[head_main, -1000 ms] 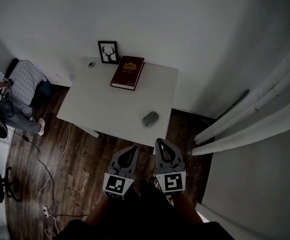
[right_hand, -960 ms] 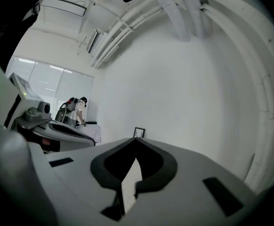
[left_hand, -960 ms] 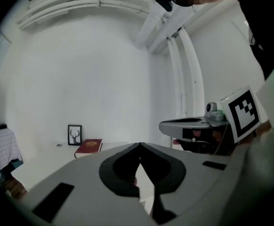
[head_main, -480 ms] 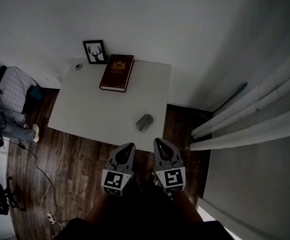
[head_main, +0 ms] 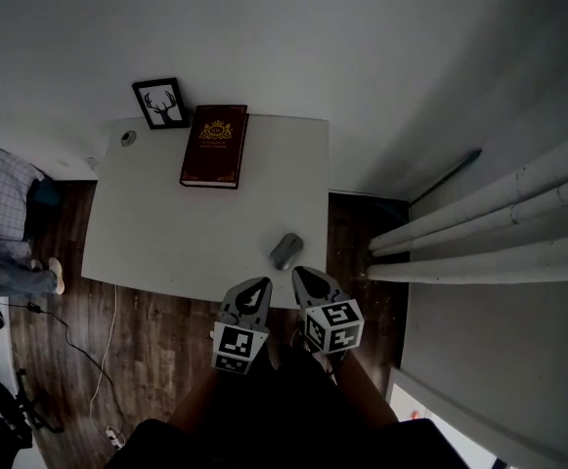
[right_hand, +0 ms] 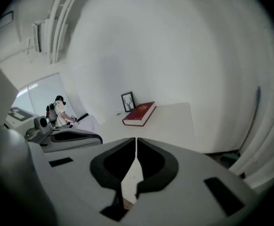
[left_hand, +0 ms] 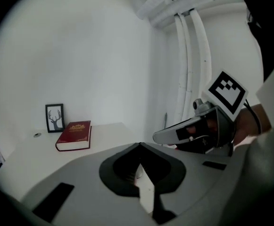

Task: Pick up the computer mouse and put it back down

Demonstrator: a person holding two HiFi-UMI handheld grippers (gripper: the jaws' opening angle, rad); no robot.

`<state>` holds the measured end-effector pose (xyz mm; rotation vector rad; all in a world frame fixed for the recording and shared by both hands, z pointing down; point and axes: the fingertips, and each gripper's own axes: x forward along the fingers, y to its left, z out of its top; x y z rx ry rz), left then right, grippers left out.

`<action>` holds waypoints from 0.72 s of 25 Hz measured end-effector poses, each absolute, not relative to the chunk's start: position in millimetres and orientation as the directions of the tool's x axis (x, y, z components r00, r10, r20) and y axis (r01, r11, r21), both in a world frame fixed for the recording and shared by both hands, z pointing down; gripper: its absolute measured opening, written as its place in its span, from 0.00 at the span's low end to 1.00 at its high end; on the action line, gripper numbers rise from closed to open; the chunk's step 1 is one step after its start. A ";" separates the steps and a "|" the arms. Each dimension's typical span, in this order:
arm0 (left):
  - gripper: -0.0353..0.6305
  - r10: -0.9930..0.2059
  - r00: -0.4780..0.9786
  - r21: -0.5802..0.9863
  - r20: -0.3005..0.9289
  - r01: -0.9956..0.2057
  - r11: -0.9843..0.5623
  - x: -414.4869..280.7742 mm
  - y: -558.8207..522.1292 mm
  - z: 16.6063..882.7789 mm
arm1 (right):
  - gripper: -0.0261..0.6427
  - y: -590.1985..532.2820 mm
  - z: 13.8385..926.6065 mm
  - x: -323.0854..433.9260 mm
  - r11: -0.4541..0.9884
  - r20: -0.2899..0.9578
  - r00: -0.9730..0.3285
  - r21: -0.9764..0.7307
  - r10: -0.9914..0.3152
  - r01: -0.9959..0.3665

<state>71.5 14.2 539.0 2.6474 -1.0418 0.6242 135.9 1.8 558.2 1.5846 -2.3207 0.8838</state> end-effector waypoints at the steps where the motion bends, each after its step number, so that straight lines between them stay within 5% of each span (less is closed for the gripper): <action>1: 0.05 -0.582 0.662 0.065 0.473 -0.685 -0.726 69.6 9.0 545.1 | 0.07 -2.5 566.7 132.7 0.226 0.487 -0.419 -0.407 -0.766 -0.885; 5: 0.05 -0.530 0.672 0.054 0.517 -0.643 -0.764 63.5 -9.7 569.5 | 0.07 -15.8 596.1 125.8 0.150 0.549 -0.417 -0.465 -0.725 -0.872; 9: 0.06 -0.467 0.694 0.014 0.548 -0.566 -0.825 64.6 -29.8 585.9 | 0.26 -26.1 618.0 116.0 0.111 0.590 -0.448 -0.518 -0.672 -0.848; 18: 0.05 -0.361 0.720 0.018 0.593 -0.460 -0.888 66.5 -65.0 613.2 | 0.31 -32.3 671.3 134.6 -0.174 0.684 -0.355 -0.577 -0.638 -0.798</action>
